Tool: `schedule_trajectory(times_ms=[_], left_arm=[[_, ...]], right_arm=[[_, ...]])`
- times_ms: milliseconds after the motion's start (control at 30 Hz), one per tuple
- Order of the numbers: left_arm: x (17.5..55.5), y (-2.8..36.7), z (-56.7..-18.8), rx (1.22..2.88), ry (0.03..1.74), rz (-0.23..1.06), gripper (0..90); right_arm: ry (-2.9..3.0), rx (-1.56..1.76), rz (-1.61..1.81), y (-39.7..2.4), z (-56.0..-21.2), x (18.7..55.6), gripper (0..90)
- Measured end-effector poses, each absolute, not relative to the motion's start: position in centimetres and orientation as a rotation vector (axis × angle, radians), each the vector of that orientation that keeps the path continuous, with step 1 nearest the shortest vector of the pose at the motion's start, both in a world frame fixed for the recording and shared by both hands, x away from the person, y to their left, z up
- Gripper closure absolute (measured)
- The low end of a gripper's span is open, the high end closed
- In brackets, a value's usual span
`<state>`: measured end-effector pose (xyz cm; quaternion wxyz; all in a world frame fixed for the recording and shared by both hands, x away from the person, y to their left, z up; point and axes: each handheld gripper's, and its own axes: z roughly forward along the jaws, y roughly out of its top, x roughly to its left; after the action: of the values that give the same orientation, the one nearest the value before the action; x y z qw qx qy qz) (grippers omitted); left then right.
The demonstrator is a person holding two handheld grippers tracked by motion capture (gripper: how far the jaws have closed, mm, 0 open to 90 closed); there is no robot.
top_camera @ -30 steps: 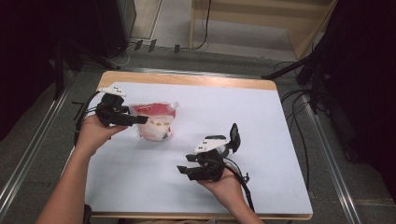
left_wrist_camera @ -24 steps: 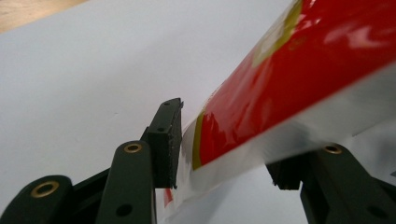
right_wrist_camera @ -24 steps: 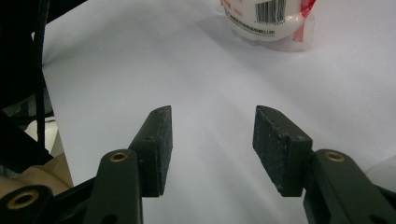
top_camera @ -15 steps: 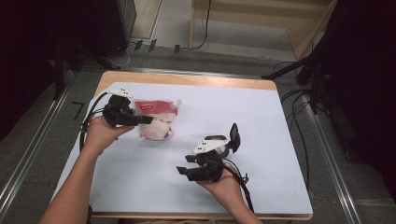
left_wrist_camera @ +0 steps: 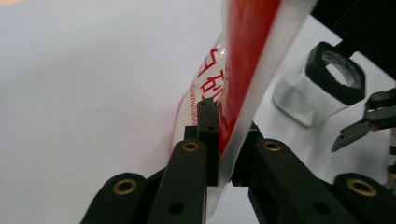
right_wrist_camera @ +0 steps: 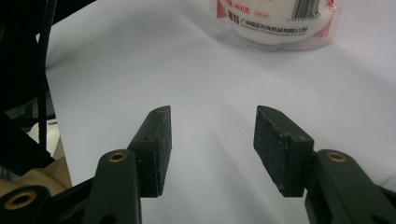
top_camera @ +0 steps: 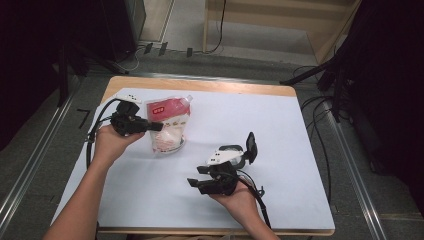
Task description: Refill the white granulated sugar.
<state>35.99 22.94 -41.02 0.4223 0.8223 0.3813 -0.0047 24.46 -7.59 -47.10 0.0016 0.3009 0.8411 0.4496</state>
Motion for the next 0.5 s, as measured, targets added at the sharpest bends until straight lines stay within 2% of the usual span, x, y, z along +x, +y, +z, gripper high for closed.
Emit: schedule_trajectory(times_ms=[500], left_arm=[[35.9, 21.1, -38.9, 2.124, 0.954, -0.065, 90.0]], right_arm=[[2.603, 0.941, 1.451, -7.9, -46.1, 25.1, 47.8]])
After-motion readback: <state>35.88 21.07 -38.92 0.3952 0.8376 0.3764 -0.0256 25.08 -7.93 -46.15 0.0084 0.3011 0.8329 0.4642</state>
